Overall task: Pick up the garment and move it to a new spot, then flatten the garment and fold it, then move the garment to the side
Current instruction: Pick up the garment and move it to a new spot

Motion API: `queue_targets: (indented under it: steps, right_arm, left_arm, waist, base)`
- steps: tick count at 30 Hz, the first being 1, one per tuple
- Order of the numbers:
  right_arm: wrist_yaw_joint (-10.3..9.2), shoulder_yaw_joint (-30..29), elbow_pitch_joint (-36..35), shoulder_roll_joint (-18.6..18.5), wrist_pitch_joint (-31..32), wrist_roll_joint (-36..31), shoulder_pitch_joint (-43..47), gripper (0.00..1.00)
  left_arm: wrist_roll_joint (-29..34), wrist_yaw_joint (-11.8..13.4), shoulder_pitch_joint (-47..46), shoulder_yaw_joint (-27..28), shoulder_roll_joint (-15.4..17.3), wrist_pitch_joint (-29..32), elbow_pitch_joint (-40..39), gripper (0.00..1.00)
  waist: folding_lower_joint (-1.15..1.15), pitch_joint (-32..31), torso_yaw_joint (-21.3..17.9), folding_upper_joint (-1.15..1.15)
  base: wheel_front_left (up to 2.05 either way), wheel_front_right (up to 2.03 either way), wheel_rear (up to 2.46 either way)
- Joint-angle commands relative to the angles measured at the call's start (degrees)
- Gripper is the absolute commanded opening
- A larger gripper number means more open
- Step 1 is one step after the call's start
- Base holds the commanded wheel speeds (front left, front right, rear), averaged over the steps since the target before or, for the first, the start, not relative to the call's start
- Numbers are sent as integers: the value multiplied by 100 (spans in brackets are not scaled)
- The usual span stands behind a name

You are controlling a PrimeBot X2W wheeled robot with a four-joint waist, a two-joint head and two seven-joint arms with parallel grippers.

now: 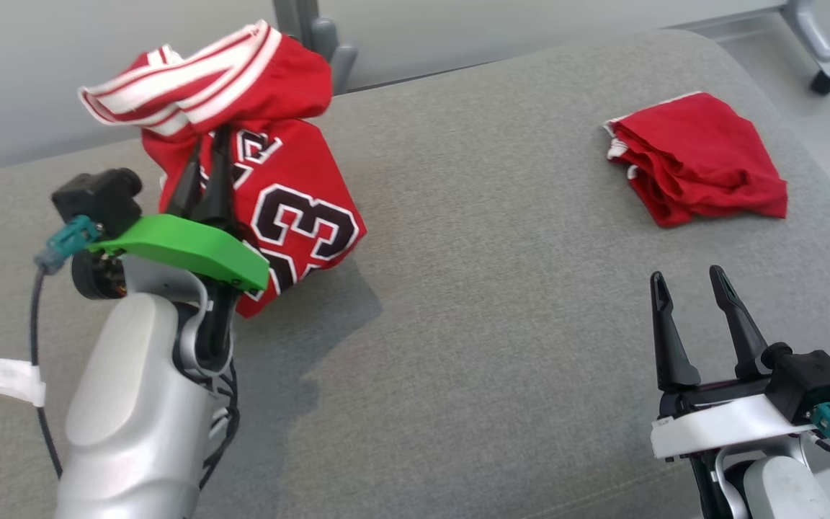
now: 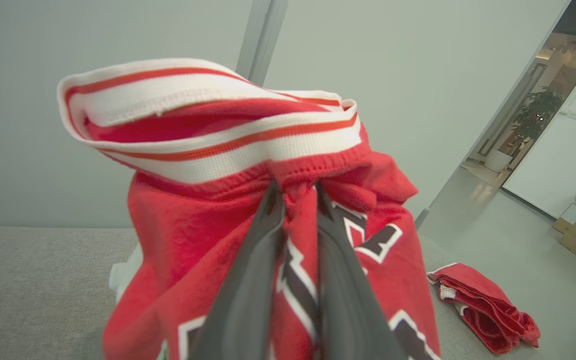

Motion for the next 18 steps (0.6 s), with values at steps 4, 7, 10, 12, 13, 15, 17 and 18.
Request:
queue_targets:
  steps: [4,7,10,12,13,15,17,18]
  right_arm:
    - [-6,5,-62,35,-15,41,-66,100]
    - [-6,-6,-78,39,-15,78,-89,100]
    - [-6,26,-77,49,-15,80,-120,100]
    - [-6,70,-83,52,-15,140,-206,100]
    - [-6,74,-91,52,-15,162,-223,100]
    - [-6,57,-98,51,-15,210,-253,100]
    - [-6,82,-74,53,-15,195,-283,100]
    - [-6,105,-63,53,-15,183,-301,100]
  left_arm:
    - [-17,65,230,-123,-87,22,56,0]
    - [-110,70,306,-180,-160,16,190,0]
    - [-174,106,352,-210,-204,0,353,0]
    - [-143,154,413,-339,-265,-41,649,0]
    - [-184,149,440,-388,-292,-42,740,0]
    - [-248,131,489,-513,-329,-70,904,0]
    - [-311,100,537,-640,-341,-89,1053,0]
    - [-371,70,552,-710,-352,-89,1112,0]
  waist:
    - [0,289,-370,0]
    - [0,462,-423,0]
    - [0,590,-442,0]
    - [0,772,-469,0]
    - [0,821,-472,0]
    - [0,897,-460,0]
    - [0,927,-438,0]
    - [0,929,-423,0]
  base:
    - [0,0,0]
    - [0,0,0]
    - [0,0,0]
    - [0,0,0]
    - [0,0,0]
    - [0,0,0]
    - [0,0,0]
    - [0,0,0]
